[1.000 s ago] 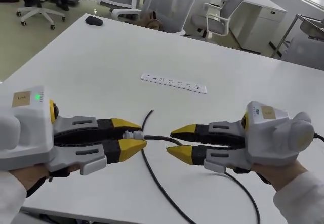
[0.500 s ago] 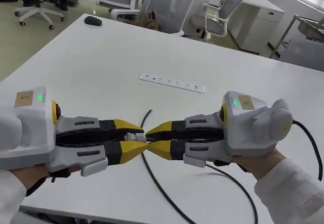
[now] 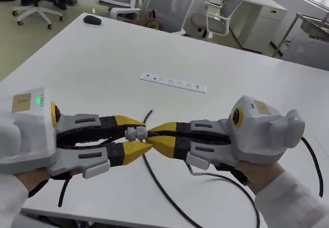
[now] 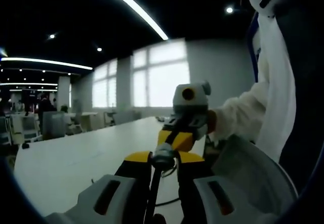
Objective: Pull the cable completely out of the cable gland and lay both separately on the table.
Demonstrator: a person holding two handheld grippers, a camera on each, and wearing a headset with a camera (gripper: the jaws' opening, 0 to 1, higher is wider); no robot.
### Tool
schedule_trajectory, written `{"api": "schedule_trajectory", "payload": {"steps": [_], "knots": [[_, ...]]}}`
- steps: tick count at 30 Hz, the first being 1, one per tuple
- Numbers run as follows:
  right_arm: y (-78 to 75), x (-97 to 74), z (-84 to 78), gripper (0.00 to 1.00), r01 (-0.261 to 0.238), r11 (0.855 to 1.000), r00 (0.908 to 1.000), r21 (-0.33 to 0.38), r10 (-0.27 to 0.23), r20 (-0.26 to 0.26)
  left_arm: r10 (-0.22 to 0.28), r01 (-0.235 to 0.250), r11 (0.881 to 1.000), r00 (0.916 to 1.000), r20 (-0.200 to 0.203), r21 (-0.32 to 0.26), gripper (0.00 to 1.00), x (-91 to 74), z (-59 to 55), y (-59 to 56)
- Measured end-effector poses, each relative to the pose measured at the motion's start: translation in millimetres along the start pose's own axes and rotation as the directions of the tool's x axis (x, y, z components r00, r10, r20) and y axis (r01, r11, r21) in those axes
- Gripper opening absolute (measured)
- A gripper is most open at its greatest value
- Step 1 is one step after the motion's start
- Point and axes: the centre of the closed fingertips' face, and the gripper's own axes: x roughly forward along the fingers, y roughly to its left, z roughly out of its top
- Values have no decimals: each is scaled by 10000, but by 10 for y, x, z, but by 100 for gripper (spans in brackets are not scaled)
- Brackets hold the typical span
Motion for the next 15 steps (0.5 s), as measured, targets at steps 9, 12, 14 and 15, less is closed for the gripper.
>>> {"api": "schedule_trajectory", "payload": {"steps": [9, 12, 14, 15], "knots": [[-23, 29, -60, 2, -12, 9996, 9990, -270, 0, -444, 158, -159, 9999, 9995, -273, -51, 18, -10, -52, 43], [-44, 18, -80, 2, 66, 9997, 9987, -248, -78, -503, 329, -333, 9993, 9992, -238, -139, 17, -31, -47, 90], [-56, 3, -99, 2, 117, 9995, 9983, -279, -133, -565, 378, -382, 9991, 9990, -240, -161, 17, -32, -48, 98], [-59, -4, -109, 2, 133, 9995, 9981, -279, -150, -603, 409, -414, 9990, 9988, -264, -166, 17, -34, -53, 104]]}}
